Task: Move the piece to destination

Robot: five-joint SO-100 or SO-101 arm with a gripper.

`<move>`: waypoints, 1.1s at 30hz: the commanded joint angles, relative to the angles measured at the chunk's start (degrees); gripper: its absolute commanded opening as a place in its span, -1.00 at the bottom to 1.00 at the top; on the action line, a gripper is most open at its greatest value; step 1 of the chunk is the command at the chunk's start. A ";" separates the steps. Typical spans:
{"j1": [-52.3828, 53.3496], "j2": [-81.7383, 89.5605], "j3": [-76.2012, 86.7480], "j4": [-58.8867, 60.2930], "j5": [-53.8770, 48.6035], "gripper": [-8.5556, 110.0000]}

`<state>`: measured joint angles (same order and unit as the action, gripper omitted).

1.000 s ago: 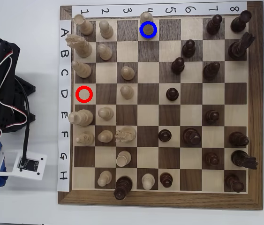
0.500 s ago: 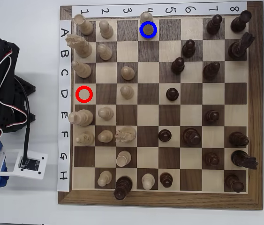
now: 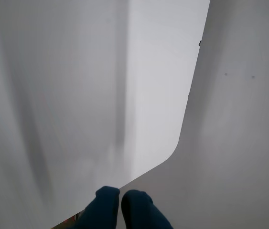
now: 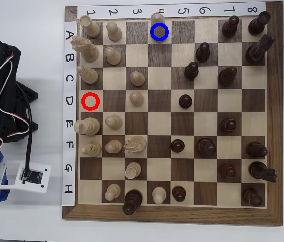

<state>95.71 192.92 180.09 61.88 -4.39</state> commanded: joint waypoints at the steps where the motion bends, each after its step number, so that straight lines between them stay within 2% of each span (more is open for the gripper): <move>1: -1.49 3.43 -1.05 1.14 -1.23 -0.85; 33: -2.02 3.43 -0.44 -1.58 -1.14 -0.85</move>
<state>94.83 192.92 180.09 61.88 -4.39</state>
